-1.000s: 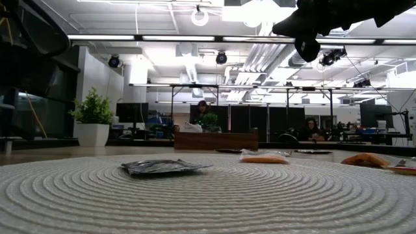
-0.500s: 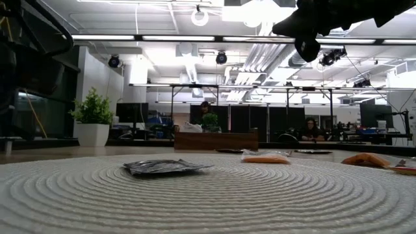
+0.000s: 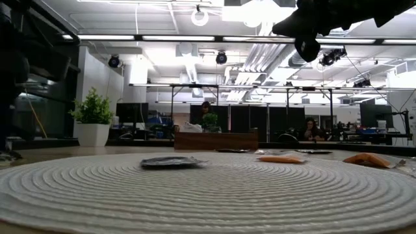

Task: Pick & Place Tea
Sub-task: Put the yellow tea bag into the right section of the wooden organizer

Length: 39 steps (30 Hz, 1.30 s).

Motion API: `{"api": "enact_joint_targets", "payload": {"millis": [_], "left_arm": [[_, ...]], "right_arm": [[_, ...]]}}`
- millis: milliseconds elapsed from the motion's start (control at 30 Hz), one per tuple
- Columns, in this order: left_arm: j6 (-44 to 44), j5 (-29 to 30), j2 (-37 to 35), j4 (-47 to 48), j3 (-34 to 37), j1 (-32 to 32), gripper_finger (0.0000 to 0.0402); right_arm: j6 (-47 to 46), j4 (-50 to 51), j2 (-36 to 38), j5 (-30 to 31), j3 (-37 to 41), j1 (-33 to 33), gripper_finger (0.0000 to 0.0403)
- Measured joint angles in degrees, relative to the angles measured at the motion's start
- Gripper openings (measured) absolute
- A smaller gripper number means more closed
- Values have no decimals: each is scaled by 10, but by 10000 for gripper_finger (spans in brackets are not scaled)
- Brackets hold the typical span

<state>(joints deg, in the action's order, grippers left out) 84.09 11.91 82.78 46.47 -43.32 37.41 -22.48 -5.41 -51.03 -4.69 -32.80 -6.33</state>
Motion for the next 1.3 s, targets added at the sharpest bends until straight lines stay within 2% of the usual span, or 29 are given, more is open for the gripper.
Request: {"api": "enact_joint_targets", "payload": {"millis": [200, 467, 600, 833, 967, 1067, 1133, 1300], "left_arm": [[-1, 38, 0, 31, -55, 0, 0], [-47, 158, -1, 31, -140, 0, 0], [-83, 237, -1, 32, -178, 0, 0], [-179, 338, -2, 30, -237, -38, 0], [-282, 354, -2, 11, -271, -75, 0], [-380, 355, -2, -27, -287, -106, 0], [-441, 352, -2, -61, -292, -127, 0], [-564, 311, -2, -132, -292, -183, 0]], "right_arm": [[0, 0, 0, 0, 0, 0, 12], [0, 0, 0, 0, 0, 0, 12], [0, 0, 0, 0, 0, 0, 12], [0, 0, 0, 0, 0, 0, 12], [26, 0, 0, 3, 0, 0, 12], [173, -6, 0, 42, 0, 0, 12], [230, -6, 0, 69, 0, 0, 12], [248, -5, 0, 114, 0, 0, 12]]}}
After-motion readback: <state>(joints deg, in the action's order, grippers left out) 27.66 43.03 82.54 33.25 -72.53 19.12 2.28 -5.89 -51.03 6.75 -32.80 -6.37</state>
